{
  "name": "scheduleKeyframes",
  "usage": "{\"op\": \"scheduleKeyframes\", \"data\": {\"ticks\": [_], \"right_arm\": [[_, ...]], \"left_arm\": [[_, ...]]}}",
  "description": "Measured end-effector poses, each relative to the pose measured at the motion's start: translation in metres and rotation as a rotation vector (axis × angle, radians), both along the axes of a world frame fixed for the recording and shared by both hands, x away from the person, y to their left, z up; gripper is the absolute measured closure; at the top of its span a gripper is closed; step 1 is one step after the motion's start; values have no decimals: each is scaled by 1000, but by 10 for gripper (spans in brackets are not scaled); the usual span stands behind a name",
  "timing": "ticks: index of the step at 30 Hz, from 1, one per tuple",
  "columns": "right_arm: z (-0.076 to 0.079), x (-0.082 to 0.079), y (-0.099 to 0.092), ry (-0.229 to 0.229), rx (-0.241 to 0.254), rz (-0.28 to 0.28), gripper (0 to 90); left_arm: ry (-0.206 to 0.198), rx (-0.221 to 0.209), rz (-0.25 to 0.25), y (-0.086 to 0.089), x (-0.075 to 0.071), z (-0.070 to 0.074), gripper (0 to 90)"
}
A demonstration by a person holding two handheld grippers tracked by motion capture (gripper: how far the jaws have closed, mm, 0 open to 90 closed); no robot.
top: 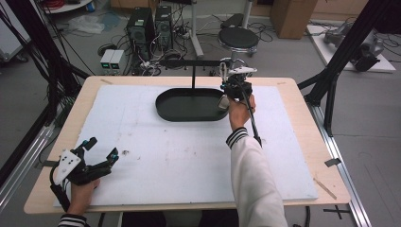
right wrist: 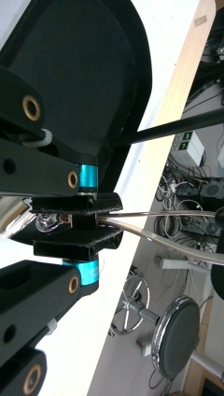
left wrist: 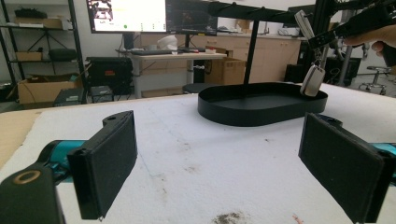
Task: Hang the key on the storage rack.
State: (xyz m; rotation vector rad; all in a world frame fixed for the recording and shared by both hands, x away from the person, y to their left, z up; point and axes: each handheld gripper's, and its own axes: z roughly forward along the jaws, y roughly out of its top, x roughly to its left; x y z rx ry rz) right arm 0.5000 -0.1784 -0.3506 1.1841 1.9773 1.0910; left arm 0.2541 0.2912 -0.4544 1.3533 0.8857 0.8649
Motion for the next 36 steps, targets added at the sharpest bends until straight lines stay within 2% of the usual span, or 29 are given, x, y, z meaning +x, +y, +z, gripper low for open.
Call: {"op": "scheduleKeyframes", "data": {"ticks": [13, 17, 20, 21, 26, 28, 31, 32, 33, 36], "right_arm": [[-9, 7, 1, 24, 28, -3, 814], [-10, 8, 0, 34, 40, 12, 808], [-10, 9, -1, 42, 50, 21, 791], [-11, 9, -2, 54, 42, 24, 739], [-13, 11, -7, 70, 74, 32, 669], [-13, 12, -8, 73, 99, 38, 592], [-9, 8, -10, 62, 104, 24, 341], [-9, 8, -10, 62, 104, 24, 341], [-4, 4, -11, 49, 109, 10, 173], [1, -6, -17, 4, 164, 15, 46]], "left_arm": [[-3, 0, 0, 0, 0, 0, 120], [-4, -1, -1, 0, 0, 0, 120], [-4, 2, 0, 0, 0, 0, 120], [-4, -1, 0, 0, 0, 0, 119], [-4, 3, 0, 0, 0, 0, 120], [-2, 0, 0, 0, 0, 0, 120], [-2, 0, 0, -1, 0, 0, 120], [-2, 0, 0, -1, 0, 0, 120], [0, 1, -1, -1, 0, 0, 120], [-1, -1, -1, 0, 0, 0, 120]]}}
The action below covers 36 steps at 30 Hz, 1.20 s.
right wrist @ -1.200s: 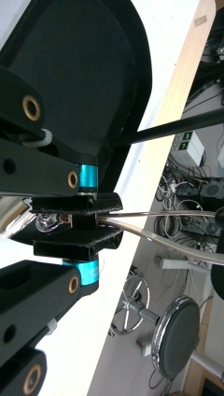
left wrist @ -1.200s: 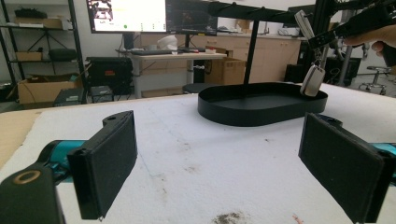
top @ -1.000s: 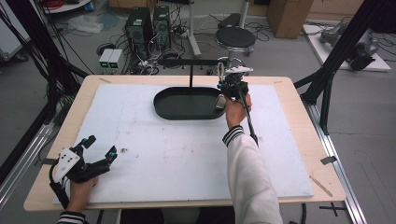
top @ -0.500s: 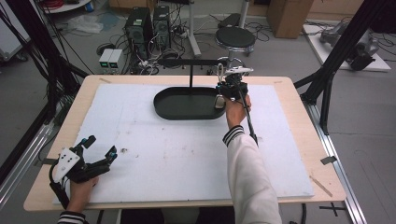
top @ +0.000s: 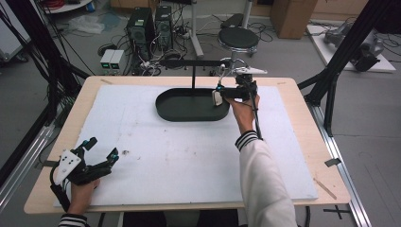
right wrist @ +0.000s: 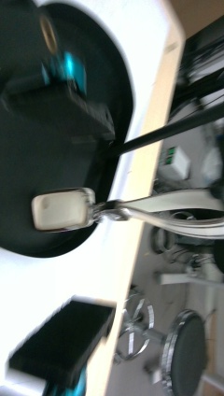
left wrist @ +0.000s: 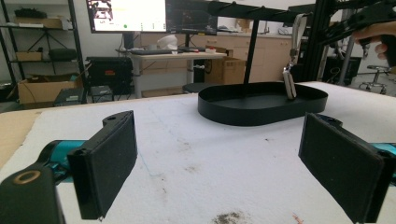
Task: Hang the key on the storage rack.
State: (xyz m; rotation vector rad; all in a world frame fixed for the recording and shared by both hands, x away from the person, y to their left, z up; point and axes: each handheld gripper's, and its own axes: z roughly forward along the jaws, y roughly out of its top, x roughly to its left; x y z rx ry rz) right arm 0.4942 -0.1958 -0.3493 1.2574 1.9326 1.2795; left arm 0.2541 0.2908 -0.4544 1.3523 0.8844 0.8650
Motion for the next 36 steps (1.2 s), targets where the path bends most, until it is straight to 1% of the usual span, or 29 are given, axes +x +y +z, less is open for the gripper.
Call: {"op": "scheduleKeyframes", "data": {"ticks": [1, 2, 3, 6, 7, 8, 9, 10, 11, 12, 13, 14, 15, 16, 18, 19, 20, 21, 22, 23, 25, 27, 29, 30, 31, 33, 34, 35, 36], "right_arm": [[2, -3, -2, -2, 14, -3, 3], [3, -6, -4, 0, 16, -9, 3], [6, -10, -6, -17, 12, -11, 3], [10, -20, -13, -39, 21, 5, 3], [11, -24, -16, -48, 20, 24, 3], [11, -24, -16, -48, 20, 24, 3], [12, -33, -21, -70, 15, 52, 3], [12, -33, -21, -70, 15, 52, 3], [13, -44, -28, -86, 7, 84, 3], [13, -44, -28, -86, 7, 84, 3], [12, -59, -38, -127, 7, 120, 3], [12, -59, -38, -127, 7, 120, 3], [9, -74, -49, -146, 17, 155, 3], [8, -78, -52, -158, 17, 165, 3], [0, -97, -68, -193, 26, 183, 3], [-3, -105, -75, -190, 36, 190, 3], [-6, -111, -80, -205, 43, 186, 3], [-11, -121, -89, -233, 62, 188, 3], [-15, -127, -94, -245, 68, 189, 3], [-21, -136, -101, -262, 84, 189, 3], [-30, -149, -109, -275, 94, 197, 3], [-43, -164, -117, -288, 89, 203, 3], [-54, -176, -122, -301, 75, 201, 3], [-54, -176, -122, -301, 75, 201, 3], [-65, -188, -127, -322, 59, 198, 4], [-72, -196, -132, -336, 63, 194, 3], [-72, -196, -132, -336, 63, 194, 3], [-81, -203, -137, -362, 80, 184, 3], [-84, -205, -139, -365, 89, 174, 3]], "left_arm": [[-1, 0, 1, 0, 0, 0, 120], [0, 0, 0, 0, 0, 0, 119], [0, 0, -1, 0, 0, 0, 120], [0, 0, -1, 0, 0, 0, 119], [-2, 1, 0, 0, 0, 0, 120], [-2, 1, 0, 0, 0, 0, 120], [-1, 1, 1, 0, 0, 0, 120], [0, 1, 0, 0, 0, 0, 120], [4, 3, -1, 1, 0, 0, 120], [4, 3, -1, 1, 0, 0, 120], [2, 1, -1, 0, 0, 0, 120], [2, 1, -1, 0, 0, 0, 120], [2, 3, 0, 0, 0, 0, 120], [2, 3, 0, 0, 0, 0, 120], [3, 3, -1, 0, 0, 0, 119], [9, 1, -3, 0, 1, 0, 120], [9, 1, -3, 0, 1, 0, 119], [4, 2, -2, 0, 1, 0, 120], [4, 2, -2, 0, 1, 0, 120], [1, 0, -2, 0, 0, 0, 120], [-4, -1, -1, 0, 0, 0, 120], [-8, 1, 0, 0, -1, 0, 119], [-9, 0, 0, 0, -1, 0, 120], [-9, 0, 0, 0, -1, 0, 120], [-8, 0, 0, 0, -1, 0, 120], [-9, 1, 1, 0, -1, 0, 120], [-9, 1, 1, 0, -1, 0, 119], [-8, 4, 0, 0, -1, 0, 119], [-7, 4, 0, 0, -1, 0, 120]]}}
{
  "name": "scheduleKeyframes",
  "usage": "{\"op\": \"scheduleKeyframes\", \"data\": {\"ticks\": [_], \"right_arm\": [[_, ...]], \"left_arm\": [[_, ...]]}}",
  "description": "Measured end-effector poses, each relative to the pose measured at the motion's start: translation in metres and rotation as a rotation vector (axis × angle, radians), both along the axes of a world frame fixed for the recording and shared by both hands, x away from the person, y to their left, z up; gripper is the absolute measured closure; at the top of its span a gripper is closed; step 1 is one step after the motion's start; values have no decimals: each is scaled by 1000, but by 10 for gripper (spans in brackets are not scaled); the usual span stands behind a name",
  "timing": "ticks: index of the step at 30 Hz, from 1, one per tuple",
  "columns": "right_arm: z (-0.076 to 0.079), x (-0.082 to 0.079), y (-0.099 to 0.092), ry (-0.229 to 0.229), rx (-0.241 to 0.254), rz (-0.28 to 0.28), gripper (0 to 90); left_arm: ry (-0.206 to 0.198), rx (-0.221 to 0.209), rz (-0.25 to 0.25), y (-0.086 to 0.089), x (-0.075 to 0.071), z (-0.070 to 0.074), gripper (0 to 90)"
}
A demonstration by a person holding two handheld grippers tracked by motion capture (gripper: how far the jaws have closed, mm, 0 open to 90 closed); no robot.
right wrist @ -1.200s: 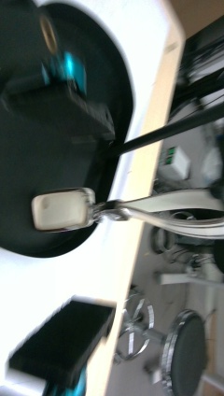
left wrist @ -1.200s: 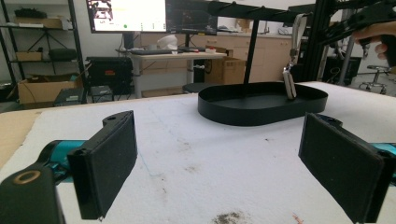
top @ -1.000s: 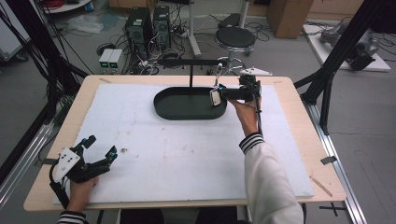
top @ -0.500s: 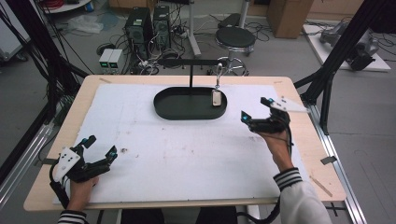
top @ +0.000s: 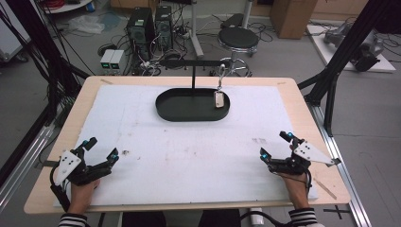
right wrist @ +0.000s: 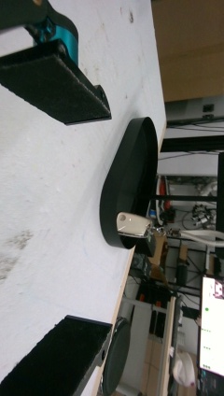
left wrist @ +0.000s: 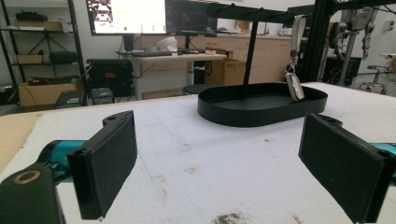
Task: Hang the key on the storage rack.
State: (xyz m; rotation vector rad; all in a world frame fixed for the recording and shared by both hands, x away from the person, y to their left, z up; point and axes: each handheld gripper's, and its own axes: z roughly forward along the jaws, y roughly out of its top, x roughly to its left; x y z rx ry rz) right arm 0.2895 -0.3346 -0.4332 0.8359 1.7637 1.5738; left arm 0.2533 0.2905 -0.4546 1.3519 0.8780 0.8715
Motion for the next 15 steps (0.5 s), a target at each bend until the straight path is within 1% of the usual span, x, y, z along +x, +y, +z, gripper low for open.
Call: {"op": "scheduleKeyframes", "data": {"ticks": [1, 2, 3, 4, 5, 9, 14, 15], "right_arm": [[-4, -1, -2, -9, 8, -3, 3], [-4, -1, -2, -9, 8, -3, 3], [-11, -3, -3, 8, 20, -8, 3], [-11, -3, -3, 8, 20, -8, 3], [-17, -2, -3, 20, 20, -5, 3], [-18, -3, -3, 5, 20, -7, 4], [-18, -4, -4, 2, 28, -19, 4], [-18, -4, -4, 9, 30, -19, 4]], "left_arm": [[-1, 0, 0, 0, 0, 0, 120], [0, 0, 0, 0, 0, 0, 120], [-1, 5, 0, 0, 0, 0, 120], [-1, 5, 0, 0, 0, 0, 119], [-1, 2, 0, 0, 0, 0, 120], [-1, 4, 0, 0, 0, 0, 120], [-6, 0, 0, 0, 0, 0, 120], [-6, 0, -1, 0, 0, 0, 120]]}}
